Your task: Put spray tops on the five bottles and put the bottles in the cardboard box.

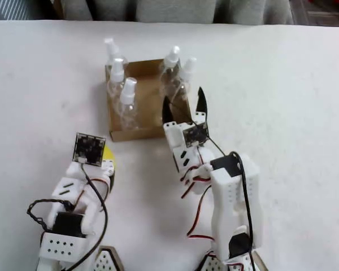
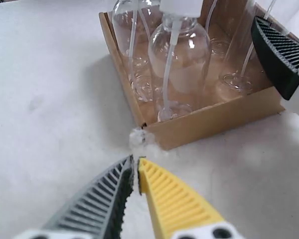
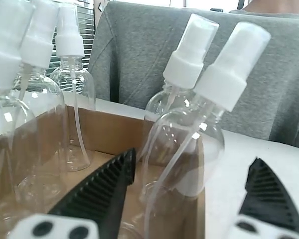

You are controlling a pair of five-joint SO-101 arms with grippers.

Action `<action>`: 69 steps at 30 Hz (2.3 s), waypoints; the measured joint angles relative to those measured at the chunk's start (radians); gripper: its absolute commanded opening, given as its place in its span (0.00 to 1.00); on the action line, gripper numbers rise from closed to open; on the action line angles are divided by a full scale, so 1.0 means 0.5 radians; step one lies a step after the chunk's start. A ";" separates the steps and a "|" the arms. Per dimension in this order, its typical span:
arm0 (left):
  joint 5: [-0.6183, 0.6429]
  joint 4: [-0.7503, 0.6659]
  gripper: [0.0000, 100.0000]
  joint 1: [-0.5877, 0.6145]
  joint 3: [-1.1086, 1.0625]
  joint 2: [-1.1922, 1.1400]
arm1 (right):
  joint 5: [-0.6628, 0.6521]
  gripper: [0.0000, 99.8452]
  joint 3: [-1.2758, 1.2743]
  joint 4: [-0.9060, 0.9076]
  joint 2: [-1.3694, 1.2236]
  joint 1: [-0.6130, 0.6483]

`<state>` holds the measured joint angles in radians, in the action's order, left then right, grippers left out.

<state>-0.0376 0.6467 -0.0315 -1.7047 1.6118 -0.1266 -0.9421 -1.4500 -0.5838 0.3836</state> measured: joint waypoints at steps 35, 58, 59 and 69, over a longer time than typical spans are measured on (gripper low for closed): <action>0.000 0.000 0.02 0.000 0.000 0.000 | 0.129 0.30 -0.512 0.187 0.767 0.025; 0.000 0.000 0.02 0.000 0.000 0.000 | 0.918 0.02 -0.064 3.075 2.093 0.086; 0.000 0.000 0.02 0.000 0.000 0.000 | 0.918 0.03 -0.043 3.096 2.093 0.107; 0.000 0.000 0.02 0.000 0.000 0.000 | 1.053 0.16 0.292 3.415 1.964 0.230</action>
<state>-0.0376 0.6467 -0.0315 -1.7047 1.6118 0.3997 -0.7963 0.2578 0.3982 0.4987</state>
